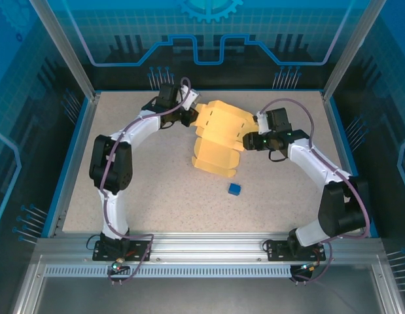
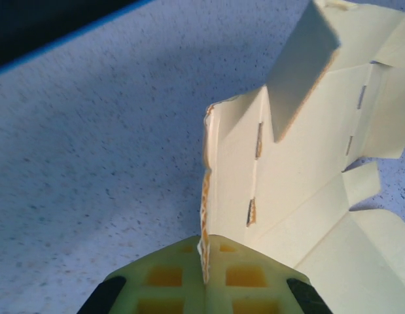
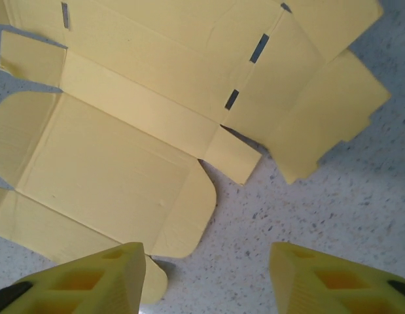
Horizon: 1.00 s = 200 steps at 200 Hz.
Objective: Fold the paper box
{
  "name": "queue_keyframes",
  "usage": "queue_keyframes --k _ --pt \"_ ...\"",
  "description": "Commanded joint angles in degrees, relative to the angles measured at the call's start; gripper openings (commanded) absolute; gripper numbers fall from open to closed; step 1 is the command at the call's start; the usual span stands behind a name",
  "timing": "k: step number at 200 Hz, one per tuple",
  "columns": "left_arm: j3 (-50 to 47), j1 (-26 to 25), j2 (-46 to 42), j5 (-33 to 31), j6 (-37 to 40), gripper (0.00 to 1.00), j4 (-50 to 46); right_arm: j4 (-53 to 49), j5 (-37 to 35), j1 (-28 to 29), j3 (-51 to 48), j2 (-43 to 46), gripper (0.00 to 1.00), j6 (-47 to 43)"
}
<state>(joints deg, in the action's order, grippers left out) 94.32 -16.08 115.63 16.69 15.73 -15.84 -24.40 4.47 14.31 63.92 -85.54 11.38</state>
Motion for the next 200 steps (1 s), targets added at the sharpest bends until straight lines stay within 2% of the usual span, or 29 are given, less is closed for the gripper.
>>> queue_keyframes --k 1,46,85,99,121,137,165,200 --pt "-0.9 0.6 -2.7 -2.0 5.9 0.0 -4.2 -2.6 -6.1 1.0 3.4 0.5 0.56 -4.1" --pt "-3.9 0.9 -7.7 -0.2 11.5 0.0 -4.4 3.0 -2.5 2.1 5.7 2.8 0.68 -9.8" --pt "-4.9 1.5 -10.1 0.7 12.6 0.0 -4.1 7.6 -0.4 2.1 12.8 -3.4 0.69 -21.2" --pt "-5.3 1.5 -10.5 0.9 12.6 0.0 -4.0 7.9 3.2 1.5 15.2 -6.2 0.69 -26.0" --pt "-6.0 1.5 -10.8 1.1 12.1 0.0 -3.3 5.6 12.9 0.6 18.6 -9.9 0.69 -31.7" --pt "-6.0 1.5 -10.8 1.2 12.0 0.0 -3.2 4.3 17.4 0.0 20.5 -12.3 0.7 -34.0" --pt "-6.0 1.5 -11.0 1.4 12.0 0.0 -2.9 1.0 21.1 -1.1 24.7 -17.1 0.7 -36.7" --pt "-6.2 1.5 -10.9 2.1 11.7 0.0 -2.5 -4.7 22.1 -1.0 31.8 -23.9 0.67 -39.8"
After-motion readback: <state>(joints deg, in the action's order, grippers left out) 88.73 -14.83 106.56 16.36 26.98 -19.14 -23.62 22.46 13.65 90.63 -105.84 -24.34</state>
